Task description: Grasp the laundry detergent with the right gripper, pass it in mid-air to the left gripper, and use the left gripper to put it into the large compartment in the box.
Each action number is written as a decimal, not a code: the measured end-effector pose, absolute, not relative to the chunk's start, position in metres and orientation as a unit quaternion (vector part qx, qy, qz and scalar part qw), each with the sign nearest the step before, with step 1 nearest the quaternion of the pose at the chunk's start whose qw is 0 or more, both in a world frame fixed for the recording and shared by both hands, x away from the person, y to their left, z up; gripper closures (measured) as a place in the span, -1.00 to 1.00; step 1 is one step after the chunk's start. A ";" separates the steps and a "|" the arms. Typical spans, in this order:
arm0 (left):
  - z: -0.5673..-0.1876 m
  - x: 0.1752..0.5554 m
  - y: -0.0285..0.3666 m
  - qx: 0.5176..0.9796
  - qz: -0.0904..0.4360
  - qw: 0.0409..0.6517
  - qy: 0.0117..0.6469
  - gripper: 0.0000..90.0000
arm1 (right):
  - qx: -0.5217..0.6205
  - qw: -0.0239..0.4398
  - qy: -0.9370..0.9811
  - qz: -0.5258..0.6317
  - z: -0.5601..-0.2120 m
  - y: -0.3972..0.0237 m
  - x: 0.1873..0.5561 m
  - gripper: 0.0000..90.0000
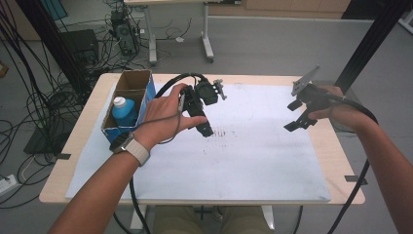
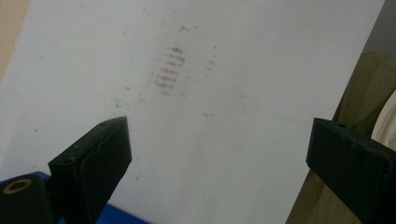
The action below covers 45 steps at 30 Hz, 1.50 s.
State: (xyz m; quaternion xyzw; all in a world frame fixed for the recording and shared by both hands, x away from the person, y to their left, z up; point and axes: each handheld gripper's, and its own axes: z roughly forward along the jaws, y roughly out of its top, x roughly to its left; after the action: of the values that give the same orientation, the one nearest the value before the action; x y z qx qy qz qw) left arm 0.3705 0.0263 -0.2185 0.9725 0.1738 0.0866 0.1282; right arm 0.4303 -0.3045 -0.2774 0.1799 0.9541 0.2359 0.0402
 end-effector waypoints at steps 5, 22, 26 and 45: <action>-0.225 0.373 0.027 0.973 0.078 0.129 0.177 -0.84 | 0.180 0.041 0.954 0.236 -0.277 -0.305 0.431 -0.76; -0.227 0.376 0.030 0.972 0.083 0.121 0.186 -0.84 | 0.177 0.041 0.955 0.236 -0.277 -0.303 0.432 -0.76; -0.228 0.376 0.031 0.972 0.084 0.116 0.187 -0.84 | 0.178 0.042 0.954 0.236 -0.277 -0.303 0.431 -0.76; -0.226 0.377 0.034 0.970 0.084 0.119 0.193 -0.84 | 0.176 0.043 0.955 0.235 -0.277 -0.302 0.430 -0.76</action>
State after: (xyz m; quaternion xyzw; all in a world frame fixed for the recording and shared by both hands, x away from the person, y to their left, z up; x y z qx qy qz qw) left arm 0.3772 0.0339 -0.2264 0.9705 0.1926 0.0839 0.1186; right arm 0.4295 -0.3023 -0.2773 0.1763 0.9549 0.2352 0.0427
